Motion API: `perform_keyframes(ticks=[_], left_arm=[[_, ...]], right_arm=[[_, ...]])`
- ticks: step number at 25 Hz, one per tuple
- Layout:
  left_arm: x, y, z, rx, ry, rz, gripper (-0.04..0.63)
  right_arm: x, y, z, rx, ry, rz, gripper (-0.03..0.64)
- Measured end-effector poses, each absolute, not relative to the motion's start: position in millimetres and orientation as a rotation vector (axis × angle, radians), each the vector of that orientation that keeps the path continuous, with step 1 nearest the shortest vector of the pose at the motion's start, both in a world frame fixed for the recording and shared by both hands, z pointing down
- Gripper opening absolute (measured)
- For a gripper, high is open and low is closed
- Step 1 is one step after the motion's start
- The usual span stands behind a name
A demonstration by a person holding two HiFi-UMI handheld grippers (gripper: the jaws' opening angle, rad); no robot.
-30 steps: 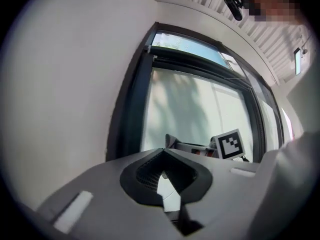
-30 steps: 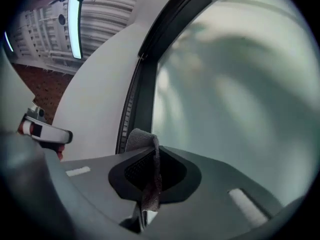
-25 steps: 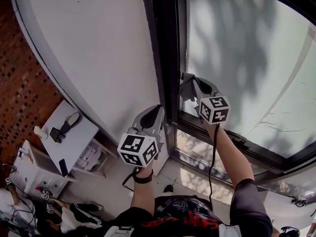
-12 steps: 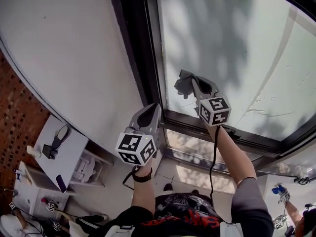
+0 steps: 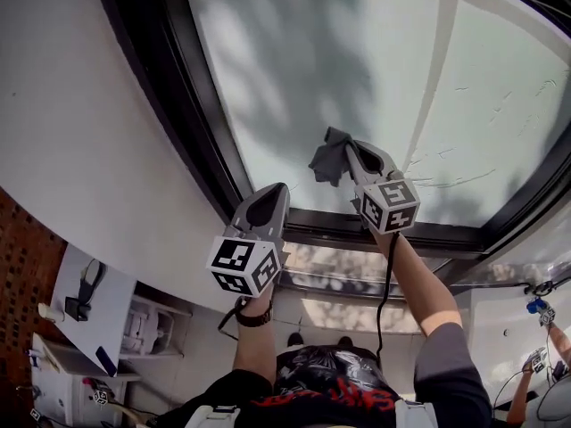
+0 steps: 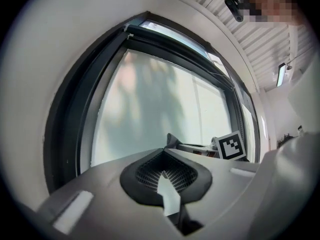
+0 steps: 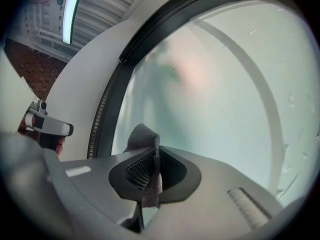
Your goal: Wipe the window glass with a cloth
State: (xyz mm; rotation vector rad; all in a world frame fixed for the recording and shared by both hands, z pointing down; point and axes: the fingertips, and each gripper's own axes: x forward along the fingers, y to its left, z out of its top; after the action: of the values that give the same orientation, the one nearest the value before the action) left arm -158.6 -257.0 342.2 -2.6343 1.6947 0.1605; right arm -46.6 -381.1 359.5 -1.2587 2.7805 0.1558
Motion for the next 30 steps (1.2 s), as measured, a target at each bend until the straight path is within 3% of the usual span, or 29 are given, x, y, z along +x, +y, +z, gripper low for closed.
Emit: perform_keyframes(ticks=[10, 30], left_arm=[[-72, -280, 334, -2.716, 1.522, 0.137, 0.000], [150, -299, 342, -2.948, 1.046, 0.175, 0.000]], right_arm=[[75, -376, 354, -1.459, 2.658, 0.156, 0.017], [404, -349, 376, -2.104, 2.212, 0.055, 0.017]])
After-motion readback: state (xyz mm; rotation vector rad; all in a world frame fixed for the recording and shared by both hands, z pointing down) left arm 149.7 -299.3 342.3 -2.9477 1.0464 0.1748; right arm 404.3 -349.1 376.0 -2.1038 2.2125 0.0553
